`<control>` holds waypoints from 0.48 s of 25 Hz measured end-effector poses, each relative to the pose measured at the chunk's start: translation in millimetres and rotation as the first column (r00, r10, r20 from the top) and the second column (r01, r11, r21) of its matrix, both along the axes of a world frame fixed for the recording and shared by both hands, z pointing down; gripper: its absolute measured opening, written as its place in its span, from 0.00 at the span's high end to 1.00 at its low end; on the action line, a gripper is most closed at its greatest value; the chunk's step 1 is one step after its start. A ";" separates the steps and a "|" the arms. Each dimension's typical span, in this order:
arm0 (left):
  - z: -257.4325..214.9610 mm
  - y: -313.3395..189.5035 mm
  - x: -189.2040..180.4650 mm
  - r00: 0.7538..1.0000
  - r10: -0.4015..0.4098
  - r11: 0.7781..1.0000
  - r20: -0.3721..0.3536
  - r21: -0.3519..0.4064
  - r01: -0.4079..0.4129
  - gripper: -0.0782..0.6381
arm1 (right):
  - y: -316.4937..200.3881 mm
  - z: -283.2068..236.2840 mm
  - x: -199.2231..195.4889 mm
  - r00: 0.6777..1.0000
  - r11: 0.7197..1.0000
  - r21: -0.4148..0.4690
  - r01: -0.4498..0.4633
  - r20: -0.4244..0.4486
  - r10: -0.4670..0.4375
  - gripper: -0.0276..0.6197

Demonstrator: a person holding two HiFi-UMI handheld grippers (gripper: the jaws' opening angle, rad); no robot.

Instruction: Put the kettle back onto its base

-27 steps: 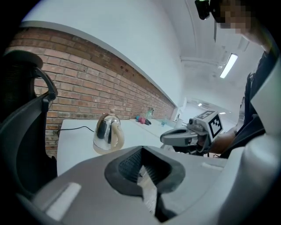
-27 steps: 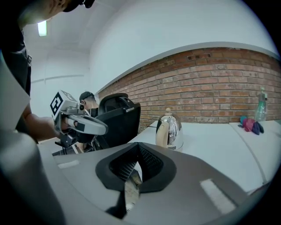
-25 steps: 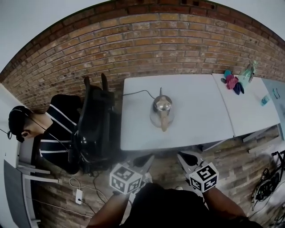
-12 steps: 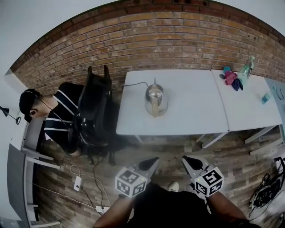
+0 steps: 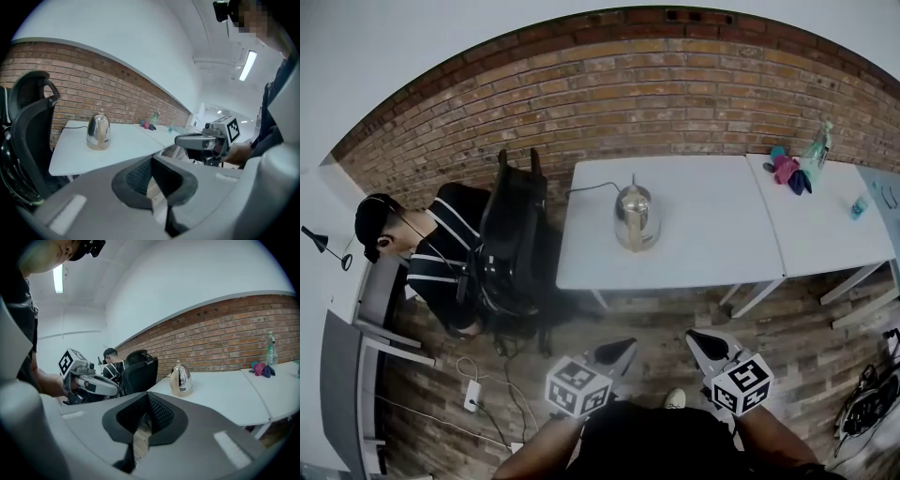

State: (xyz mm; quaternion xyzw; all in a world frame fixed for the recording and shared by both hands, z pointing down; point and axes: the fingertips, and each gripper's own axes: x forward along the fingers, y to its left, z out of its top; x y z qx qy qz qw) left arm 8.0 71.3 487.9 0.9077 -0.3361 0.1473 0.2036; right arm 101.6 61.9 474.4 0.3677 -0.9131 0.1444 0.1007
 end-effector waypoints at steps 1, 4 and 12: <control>-3.5 -1.8 -4.3 1.000 0.009 1.000 0.000 0.007 -0.009 0.89 | -1.1 0.2 -4.4 1.000 1.000 -0.001 -0.008 -0.005 0.008 0.92; -11.6 -6.9 -22.8 1.000 0.031 0.999 0.003 0.029 -0.031 0.89 | -5.1 0.0 -22.1 0.999 1.000 0.000 -0.030 -0.020 0.030 0.92; -7.7 -21.1 -71.9 0.998 0.048 0.999 -0.026 0.007 -0.048 0.89 | -11.6 -0.3 -65.6 0.996 0.997 0.001 -0.074 -0.055 0.074 0.92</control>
